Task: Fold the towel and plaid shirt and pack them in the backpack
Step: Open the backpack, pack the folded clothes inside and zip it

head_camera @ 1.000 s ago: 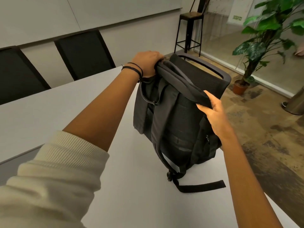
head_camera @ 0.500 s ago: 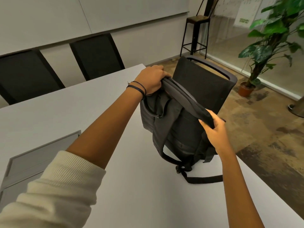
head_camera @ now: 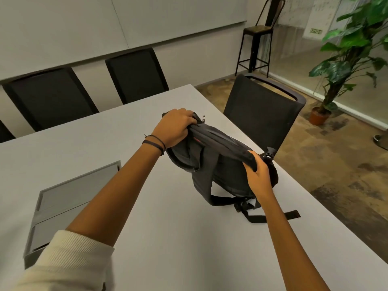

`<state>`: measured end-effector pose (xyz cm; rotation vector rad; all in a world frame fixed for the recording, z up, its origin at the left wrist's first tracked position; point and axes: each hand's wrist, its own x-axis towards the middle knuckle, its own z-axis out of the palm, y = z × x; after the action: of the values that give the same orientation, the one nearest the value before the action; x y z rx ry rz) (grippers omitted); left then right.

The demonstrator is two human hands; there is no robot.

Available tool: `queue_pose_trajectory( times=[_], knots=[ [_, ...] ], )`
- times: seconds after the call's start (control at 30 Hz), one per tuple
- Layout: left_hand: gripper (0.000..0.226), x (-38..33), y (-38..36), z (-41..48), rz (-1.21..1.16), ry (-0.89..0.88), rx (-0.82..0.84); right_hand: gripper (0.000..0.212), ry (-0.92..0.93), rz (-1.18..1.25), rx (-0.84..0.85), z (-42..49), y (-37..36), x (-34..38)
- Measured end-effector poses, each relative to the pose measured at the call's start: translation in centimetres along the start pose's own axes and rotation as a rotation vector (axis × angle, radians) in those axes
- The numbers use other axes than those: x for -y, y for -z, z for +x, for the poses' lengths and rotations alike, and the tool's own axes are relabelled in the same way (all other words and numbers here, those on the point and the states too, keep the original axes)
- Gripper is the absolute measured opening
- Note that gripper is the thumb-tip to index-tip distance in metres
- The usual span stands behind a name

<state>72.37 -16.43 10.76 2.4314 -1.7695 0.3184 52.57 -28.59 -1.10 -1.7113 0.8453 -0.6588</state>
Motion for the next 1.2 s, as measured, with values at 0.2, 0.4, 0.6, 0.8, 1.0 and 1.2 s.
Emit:
queue_pose_trajectory(
  times=[0.2,0.4,0.6,0.8,1.0,1.2],
  knots=[
    [0.033,-0.2,1.4,-4.0,0.012,0.088,-0.068,0.037,0.01,0.067,-0.048,-1.4,-1.8,1.1],
    [0.028,-0.5,3.3,-9.9,0.023,0.176,-0.116,0.037,0.008,0.125,0.053,-2.6,-4.4,1.7],
    [0.023,-2.0,5.0,-17.0,-0.035,0.204,-0.019,0.036,0.018,0.119,0.192,-4.5,-6.4,1.0],
    [0.022,-4.0,5.4,-21.2,-0.115,0.22,0.145,0.036,0.022,0.118,0.256,-6.9,-6.2,-0.2],
    [0.029,-4.8,5.4,-23.5,-0.21,0.197,0.247,0.024,0.163,0.075,0.318,-9.3,-4.2,-0.9],
    [0.04,-5.9,4.7,-26.5,-0.355,0.101,0.432,0.029,0.294,0.064,0.299,-11.1,-1.9,-2.7]
  ],
)
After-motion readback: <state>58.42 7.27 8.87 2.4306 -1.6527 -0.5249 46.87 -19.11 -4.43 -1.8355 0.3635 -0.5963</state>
